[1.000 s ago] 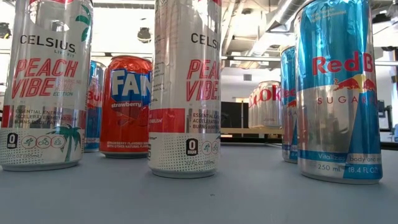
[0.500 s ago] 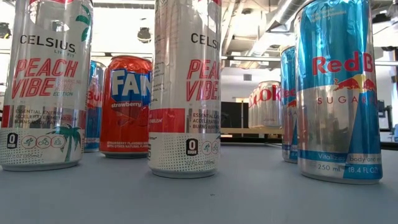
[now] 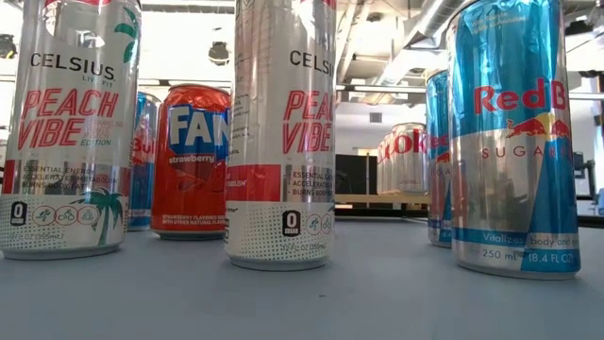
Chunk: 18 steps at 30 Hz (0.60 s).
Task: Place canned beverage on shelf
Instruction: Put the bottom right white soda can on the shelf
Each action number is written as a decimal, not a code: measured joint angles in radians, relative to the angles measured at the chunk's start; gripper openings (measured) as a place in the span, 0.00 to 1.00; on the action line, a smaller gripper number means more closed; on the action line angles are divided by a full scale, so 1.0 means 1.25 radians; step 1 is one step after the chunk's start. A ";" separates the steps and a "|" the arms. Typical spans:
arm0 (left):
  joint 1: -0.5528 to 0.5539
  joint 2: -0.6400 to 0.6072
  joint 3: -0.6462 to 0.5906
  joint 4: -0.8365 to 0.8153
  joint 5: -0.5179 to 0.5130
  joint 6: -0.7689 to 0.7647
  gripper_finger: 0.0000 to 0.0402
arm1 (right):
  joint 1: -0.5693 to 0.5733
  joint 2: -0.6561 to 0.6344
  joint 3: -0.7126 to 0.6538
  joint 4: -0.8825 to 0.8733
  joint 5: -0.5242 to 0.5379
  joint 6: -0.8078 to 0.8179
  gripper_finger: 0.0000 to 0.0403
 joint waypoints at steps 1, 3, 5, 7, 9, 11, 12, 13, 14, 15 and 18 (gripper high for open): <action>0.000 0.000 0.000 0.000 -0.002 0.000 0.83 | 0.004 0.008 0.000 -0.003 0.001 0.020 0.68; 0.000 0.000 0.000 0.000 -0.003 0.000 0.83 | 0.006 0.014 0.000 -0.013 -0.020 0.059 0.68; 0.000 0.000 0.000 0.000 -0.002 0.000 0.83 | 0.006 0.010 0.000 -0.021 -0.070 0.066 0.68; 0.000 0.000 0.000 -0.001 -0.002 0.003 0.83 | -0.003 -0.004 0.006 -0.028 -0.108 0.049 0.68; 0.000 0.000 0.000 -0.001 -0.003 0.006 0.83 | -0.017 -0.019 0.035 -0.061 -0.123 0.008 0.68; 0.000 0.000 0.000 -0.001 -0.008 0.006 0.83 | -0.035 -0.030 0.075 -0.120 -0.141 -0.048 0.68; 0.000 0.000 0.000 -0.001 -0.009 0.007 0.83 | -0.048 -0.033 0.099 -0.152 -0.159 -0.086 0.68; 0.000 0.000 0.000 -0.001 -0.009 0.006 0.83 | -0.064 -0.033 0.122 -0.178 -0.178 -0.133 0.68; 0.000 0.000 0.000 -0.002 -0.009 0.006 0.83 | -0.078 -0.033 0.145 -0.190 -0.195 -0.189 0.68; 0.000 0.000 0.000 -0.002 -0.008 0.006 0.83 | -0.092 -0.030 0.163 -0.197 -0.216 -0.248 0.68; 0.000 0.000 0.000 -0.002 -0.006 0.006 0.83 | -0.138 -0.008 0.193 -0.203 -0.324 -0.396 0.68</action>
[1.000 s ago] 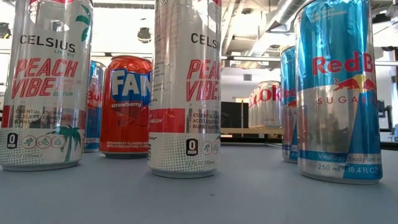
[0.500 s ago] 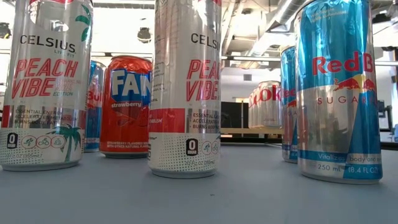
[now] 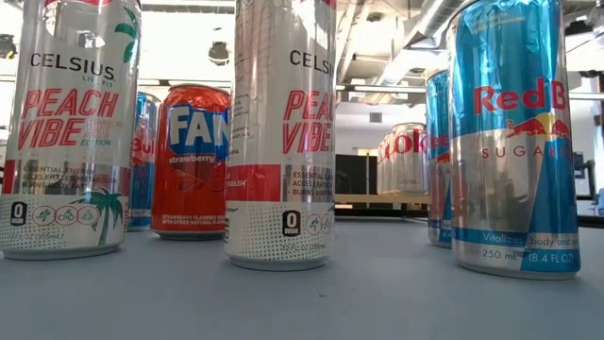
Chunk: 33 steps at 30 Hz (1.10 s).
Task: Place canned beverage on shelf
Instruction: Put the bottom right white soda can on the shelf
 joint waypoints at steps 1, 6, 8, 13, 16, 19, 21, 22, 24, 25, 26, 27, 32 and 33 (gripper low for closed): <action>0.000 0.000 0.000 0.000 0.002 0.000 0.83 | -0.018 0.010 0.005 0.006 -0.055 -0.028 0.68; 0.000 0.000 0.000 0.000 0.004 -0.001 0.83 | -0.082 0.060 0.006 0.001 -0.248 -0.092 0.68; 0.000 0.000 0.000 0.000 0.004 -0.001 0.83 | -0.091 0.086 0.006 -0.006 -0.248 -0.093 0.68; 0.000 0.000 0.000 -0.001 0.004 -0.002 0.83 | -0.086 0.136 0.006 -0.031 -0.259 -0.121 0.68; 0.000 0.000 0.000 -0.001 0.004 -0.002 0.83 | -0.083 0.147 0.007 -0.036 -0.255 -0.113 0.68; 0.000 0.000 0.000 -0.001 0.004 -0.002 0.83 | -0.084 0.147 0.007 -0.039 -0.250 -0.103 0.68; 0.000 0.000 0.000 -0.001 -0.003 -0.002 0.83 | -0.087 0.147 0.007 -0.038 -0.249 -0.092 0.68; 0.000 0.000 0.000 -0.001 -0.008 -0.002 0.83 | -0.089 0.147 0.007 -0.038 -0.250 -0.071 0.68; 0.000 0.000 0.000 -0.002 -0.018 0.002 0.83 | -0.092 0.147 0.007 -0.040 -0.253 -0.043 0.68; 0.000 0.000 0.000 -0.002 -0.023 0.005 0.83 | -0.095 0.147 0.007 -0.048 -0.253 -0.038 0.68; 0.000 0.000 0.000 -0.002 -0.030 0.008 0.83 | -0.097 0.147 0.007 -0.066 -0.248 -0.030 0.68; 0.000 0.000 0.000 -0.002 -0.037 0.009 0.83 | -0.098 0.147 0.007 -0.089 -0.233 -0.027 0.68; 0.000 0.000 0.000 -0.003 -0.059 0.010 0.83 | -0.091 0.129 0.005 -0.135 -0.135 -0.043 0.68; 0.000 0.000 0.000 -0.004 -0.060 0.010 0.83 | -0.092 0.121 0.006 -0.133 -0.130 -0.043 0.68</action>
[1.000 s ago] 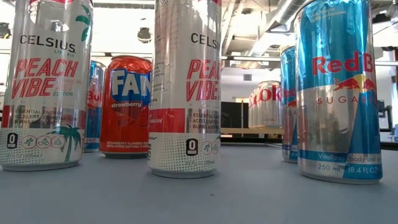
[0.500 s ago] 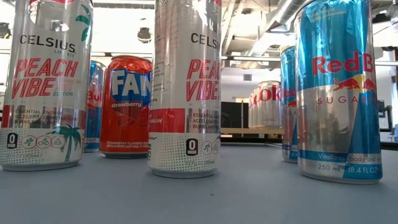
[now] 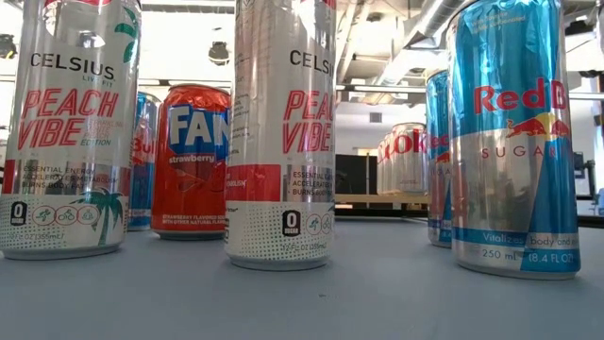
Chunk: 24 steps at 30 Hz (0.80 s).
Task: Place canned beverage on shelf
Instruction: Put the bottom right white soda can on the shelf
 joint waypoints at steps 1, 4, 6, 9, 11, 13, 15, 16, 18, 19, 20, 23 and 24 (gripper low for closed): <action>0.000 0.000 0.000 -0.001 0.000 0.000 0.83 | -0.002 -0.006 0.000 -0.001 0.004 0.000 0.68; 0.000 0.000 0.000 -0.001 0.000 0.000 0.83 | -0.002 -0.016 0.000 0.004 0.010 0.007 0.68; 0.000 0.000 0.000 -0.001 -0.001 -0.001 0.83 | -0.003 -0.015 0.000 0.005 0.020 0.013 0.68; 0.000 0.000 0.000 -0.001 -0.001 -0.001 0.83 | 0.006 0.001 -0.004 0.032 0.032 0.012 0.68; 0.000 0.000 0.000 -0.001 -0.003 -0.004 0.83 | 0.008 0.022 -0.007 0.056 0.021 0.013 0.68; 0.000 0.000 0.000 -0.001 -0.002 -0.009 0.83 | 0.015 0.038 -0.008 0.066 0.011 0.013 0.68; 0.000 0.000 0.000 -0.001 0.001 -0.010 0.83 | 0.021 0.040 -0.008 0.062 0.013 0.016 0.68; 0.000 0.000 0.000 0.000 0.001 -0.010 0.83 | 0.024 0.038 -0.008 0.058 0.022 0.022 0.68; 0.000 0.000 0.000 0.000 0.001 -0.009 0.83 | 0.023 0.026 -0.008 0.050 0.044 0.038 0.68; 0.000 0.000 0.000 0.000 0.001 -0.009 0.83 | 0.018 0.013 -0.006 0.041 0.048 0.039 0.68; 0.000 0.000 0.000 0.002 0.001 -0.010 0.83 | 0.012 -0.004 0.001 0.018 0.055 0.039 0.68; 0.000 0.000 0.000 0.010 0.001 -0.021 0.83 | -0.023 -0.078 0.027 -0.078 0.089 0.096 0.68; 0.000 0.000 0.000 0.011 0.001 -0.023 0.83 | -0.042 -0.107 0.030 -0.108 0.088 0.153 0.68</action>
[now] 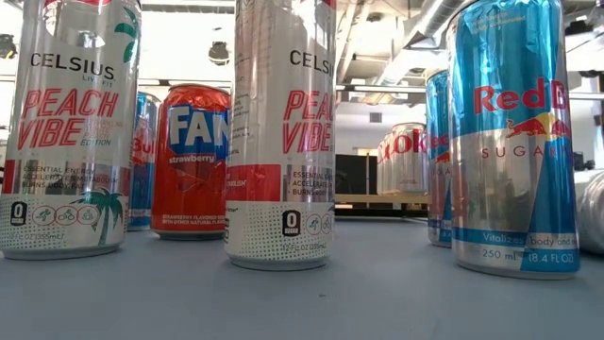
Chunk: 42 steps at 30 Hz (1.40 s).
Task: Place canned beverage on shelf
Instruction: Put the bottom right white soda can on the shelf
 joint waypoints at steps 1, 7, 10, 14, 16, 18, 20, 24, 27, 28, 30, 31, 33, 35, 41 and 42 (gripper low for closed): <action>0.000 0.000 0.000 0.002 0.000 -0.001 0.83 | -0.026 -0.026 -0.001 -0.013 -0.016 0.078 0.68; 0.000 0.000 0.000 0.013 0.000 -0.001 0.83 | -0.147 -0.149 -0.080 0.005 -0.048 0.448 0.68; 0.000 0.000 0.000 0.013 0.001 -0.001 0.83 | -0.168 -0.175 -0.146 -0.005 -0.045 0.509 0.68; 0.000 0.000 0.000 0.013 0.003 0.003 0.83 | -0.190 -0.207 -0.287 0.104 -0.050 0.577 0.68; 0.000 0.000 0.000 0.013 0.003 0.004 0.83 | -0.201 -0.221 -0.367 0.198 -0.054 0.603 0.68; 0.000 0.000 0.000 0.013 0.003 0.004 0.83 | -0.212 -0.229 -0.438 0.286 -0.056 0.623 0.68; 0.000 0.000 0.000 0.013 0.003 0.001 0.83 | -0.225 -0.234 -0.497 0.348 -0.056 0.654 0.68; 0.000 0.000 0.000 0.013 0.004 0.000 0.83 | -0.255 -0.217 -0.562 0.432 -0.069 0.664 0.68; 0.000 0.000 0.000 0.013 0.005 -0.001 0.83 | -0.262 -0.190 -0.570 0.440 -0.079 0.665 0.68; 0.000 0.000 0.000 0.013 0.005 -0.001 0.83 | -0.262 -0.177 -0.571 0.436 -0.080 0.667 0.68; 0.000 0.000 0.000 0.013 0.005 -0.001 0.83 | -0.268 -0.149 -0.570 0.437 -0.097 0.667 0.68; 0.000 0.000 0.000 0.013 0.005 -0.001 0.83 | -0.271 -0.131 -0.570 0.438 -0.103 0.665 0.68; 0.000 0.000 0.000 0.013 0.005 -0.001 0.83 | -0.272 -0.098 -0.570 0.444 -0.116 0.664 0.68; 0.000 0.000 0.000 0.013 0.005 -0.001 0.83 | -0.279 -0.069 -0.571 0.456 -0.141 0.657 0.68; 0.000 0.000 0.000 0.013 0.005 -0.001 0.83 | -0.295 0.000 -0.571 0.481 -0.185 0.637 0.68; 0.000 0.000 0.000 0.013 0.005 -0.001 0.83 | -0.299 0.009 -0.570 0.488 -0.185 0.634 0.68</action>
